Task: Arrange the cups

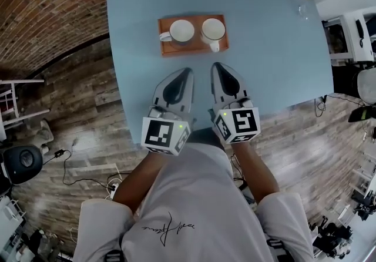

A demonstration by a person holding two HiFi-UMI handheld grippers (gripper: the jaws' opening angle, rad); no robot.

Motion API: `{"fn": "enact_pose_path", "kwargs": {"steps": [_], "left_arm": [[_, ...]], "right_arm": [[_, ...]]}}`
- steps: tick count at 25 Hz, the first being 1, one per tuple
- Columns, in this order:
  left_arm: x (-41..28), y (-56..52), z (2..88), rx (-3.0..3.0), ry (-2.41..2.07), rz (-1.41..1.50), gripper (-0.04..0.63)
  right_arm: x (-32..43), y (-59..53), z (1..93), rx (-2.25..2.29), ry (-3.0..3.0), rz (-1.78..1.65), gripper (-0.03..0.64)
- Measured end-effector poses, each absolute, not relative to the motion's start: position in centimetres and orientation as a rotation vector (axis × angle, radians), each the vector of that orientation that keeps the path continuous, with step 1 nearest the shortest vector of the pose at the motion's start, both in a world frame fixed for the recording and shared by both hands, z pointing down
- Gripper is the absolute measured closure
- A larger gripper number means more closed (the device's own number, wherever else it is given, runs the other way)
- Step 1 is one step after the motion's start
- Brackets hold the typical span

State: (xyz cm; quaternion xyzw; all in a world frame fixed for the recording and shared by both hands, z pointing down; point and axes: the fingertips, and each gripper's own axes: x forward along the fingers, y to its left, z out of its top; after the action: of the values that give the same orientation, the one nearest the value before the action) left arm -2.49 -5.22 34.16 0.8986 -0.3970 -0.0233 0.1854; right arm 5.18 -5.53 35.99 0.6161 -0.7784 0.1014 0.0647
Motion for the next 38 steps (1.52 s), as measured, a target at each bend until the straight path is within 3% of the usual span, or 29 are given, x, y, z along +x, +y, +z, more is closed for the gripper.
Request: {"fn": "enact_pose_path", "kwargs": {"steps": [17, 38], "left_arm": [[-4.6, -4.3, 32.1, 2.676, -0.889, -0.082, 0.588], [-6.8, -9.7, 37.4, 2.803, -0.855, 0.132, 0.586]], "right_arm": [[1.9, -4.2, 32.6, 1.781, -2.445, 0.312, 0.595], [0.9, -4.2, 32.0, 1.701, -2.429, 0.278, 0.595]]}}
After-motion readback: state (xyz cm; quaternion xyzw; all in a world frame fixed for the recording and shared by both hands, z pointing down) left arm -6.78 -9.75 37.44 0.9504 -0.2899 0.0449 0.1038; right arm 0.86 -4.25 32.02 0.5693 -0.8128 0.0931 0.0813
